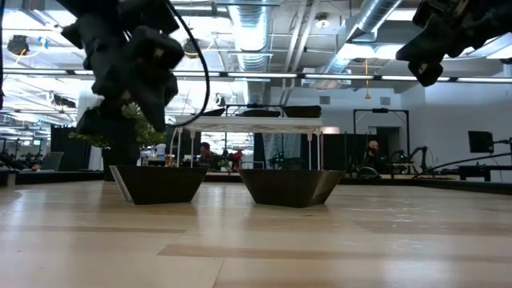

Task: Pick & Place Mini shaped plates
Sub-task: Stack the black distorted square plate on top of the black distorted square plate on the shelf

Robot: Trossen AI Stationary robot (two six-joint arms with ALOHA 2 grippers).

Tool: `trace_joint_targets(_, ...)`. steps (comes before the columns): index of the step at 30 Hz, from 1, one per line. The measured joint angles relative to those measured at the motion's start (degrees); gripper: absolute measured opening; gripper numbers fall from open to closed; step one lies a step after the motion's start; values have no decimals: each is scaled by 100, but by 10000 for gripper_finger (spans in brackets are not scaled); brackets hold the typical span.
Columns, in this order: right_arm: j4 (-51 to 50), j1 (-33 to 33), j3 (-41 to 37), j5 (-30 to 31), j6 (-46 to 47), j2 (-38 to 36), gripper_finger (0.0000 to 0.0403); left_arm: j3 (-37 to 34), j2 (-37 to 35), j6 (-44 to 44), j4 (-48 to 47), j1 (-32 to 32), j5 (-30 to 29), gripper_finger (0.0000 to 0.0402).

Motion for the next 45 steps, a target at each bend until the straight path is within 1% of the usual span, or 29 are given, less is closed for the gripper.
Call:
trace_joint_targets(2,0,0,0,15,-2,0,1,0,138,2,2,36,21,282)
trace_joint_targets(6,-1,0,2,292,-2,0,1,0,295,4,57,45,33,282)
trace_joint_targets(10,-2,0,2,438,-2,0,1,2,375,1,104,45,-16,282)
trace_joint_targets(14,-2,-4,2,451,-2,0,1,4,420,-23,398,-1,-170,282)
trace_joint_targets(19,-15,-4,4,452,-2,0,1,8,503,-41,379,-47,-411,282)
trace_joint_targets(28,-40,-11,4,454,-2,0,1,288,1134,97,388,-65,-426,282)
trace_joint_targets(38,-44,-11,4,452,-2,0,1,334,1480,136,315,-193,-451,282)
trace_joint_targets(42,-46,-11,4,452,-2,0,1,333,1456,18,284,-177,-453,270)
trace_joint_targets(45,-46,-11,4,452,-4,0,1,322,1448,2,261,-173,-456,250)
